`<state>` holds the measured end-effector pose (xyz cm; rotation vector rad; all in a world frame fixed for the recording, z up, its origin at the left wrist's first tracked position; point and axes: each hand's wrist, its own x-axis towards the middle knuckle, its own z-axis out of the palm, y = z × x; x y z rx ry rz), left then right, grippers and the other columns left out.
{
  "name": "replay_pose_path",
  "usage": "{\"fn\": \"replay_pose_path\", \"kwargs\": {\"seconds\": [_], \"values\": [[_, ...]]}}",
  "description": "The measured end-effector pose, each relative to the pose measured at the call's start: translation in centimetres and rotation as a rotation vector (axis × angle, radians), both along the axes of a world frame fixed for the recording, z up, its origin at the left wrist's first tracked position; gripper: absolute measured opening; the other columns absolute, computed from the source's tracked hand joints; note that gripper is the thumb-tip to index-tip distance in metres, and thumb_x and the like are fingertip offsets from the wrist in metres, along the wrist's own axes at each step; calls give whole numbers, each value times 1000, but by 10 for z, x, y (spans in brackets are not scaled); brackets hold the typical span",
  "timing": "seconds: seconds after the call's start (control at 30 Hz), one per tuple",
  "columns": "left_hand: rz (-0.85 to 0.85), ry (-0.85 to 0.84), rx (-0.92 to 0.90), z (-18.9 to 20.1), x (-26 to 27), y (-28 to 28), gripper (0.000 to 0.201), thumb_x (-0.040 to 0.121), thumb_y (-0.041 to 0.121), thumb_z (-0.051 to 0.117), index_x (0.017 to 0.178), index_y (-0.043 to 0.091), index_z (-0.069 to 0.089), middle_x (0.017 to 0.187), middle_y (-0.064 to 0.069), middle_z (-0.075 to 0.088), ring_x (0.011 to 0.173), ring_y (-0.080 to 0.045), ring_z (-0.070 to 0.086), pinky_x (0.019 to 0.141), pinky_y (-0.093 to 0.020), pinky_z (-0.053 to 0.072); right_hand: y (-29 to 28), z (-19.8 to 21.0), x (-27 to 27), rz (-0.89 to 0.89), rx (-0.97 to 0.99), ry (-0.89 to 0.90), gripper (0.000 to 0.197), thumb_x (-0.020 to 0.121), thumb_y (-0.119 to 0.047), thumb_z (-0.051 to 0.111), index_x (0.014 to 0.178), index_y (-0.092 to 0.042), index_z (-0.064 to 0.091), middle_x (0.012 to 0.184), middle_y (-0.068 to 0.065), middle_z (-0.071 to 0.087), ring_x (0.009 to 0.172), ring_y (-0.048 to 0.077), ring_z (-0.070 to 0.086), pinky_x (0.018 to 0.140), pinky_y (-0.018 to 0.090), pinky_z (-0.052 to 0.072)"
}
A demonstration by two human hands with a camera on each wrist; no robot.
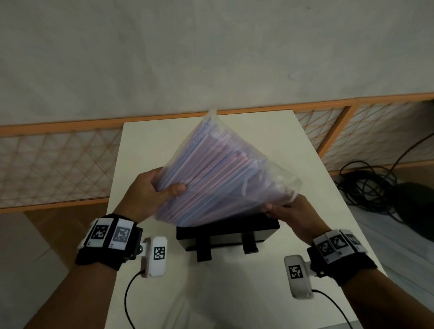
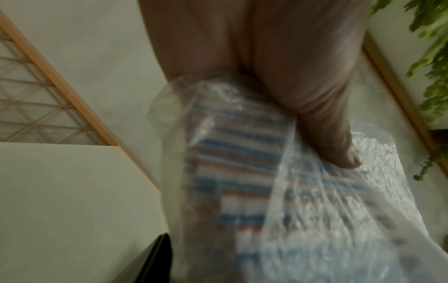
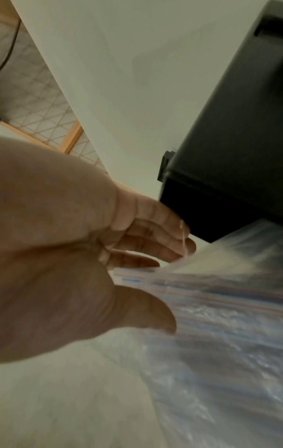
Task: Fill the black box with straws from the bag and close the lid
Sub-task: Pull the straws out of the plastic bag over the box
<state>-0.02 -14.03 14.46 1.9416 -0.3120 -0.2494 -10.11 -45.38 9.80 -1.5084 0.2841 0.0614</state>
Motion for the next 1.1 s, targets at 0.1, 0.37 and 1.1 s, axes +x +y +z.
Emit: {"fn": "replay_pose_path", "kwargs": {"seconds": [0.1, 0.37, 1.1], "values": [[-29, -10, -26, 2, 0, -1, 47, 52, 66, 70, 91, 41, 60, 82, 39, 65, 79, 14, 63, 63, -3, 47, -5, 6, -1, 18, 76, -15, 37, 71, -12, 71, 107, -11, 64, 101, 12, 70, 98, 28, 65, 83, 41, 52], [-145, 71, 39, -22, -1, -10, 50, 65, 55, 73, 109, 42, 52, 99, 23, 64, 88, 12, 61, 72, -10, 48, -4, 6, 4, -145, 40, 93, 66, 75, -6, 73, 133, -18, 44, 124, 7, 57, 110, 23, 60, 88, 44, 53], [-164, 35, 235, -50, 8, 13, 33, 69, 21, 82, 97, 21, 65, 89, 4, 69, 80, -7, 64, 71, -25, 48, -17, 11, 24, -182, -163, -18, 15, 81, -5, 67, 87, -14, 57, 94, 11, 63, 81, 12, 62, 80, 31, 45]]}}
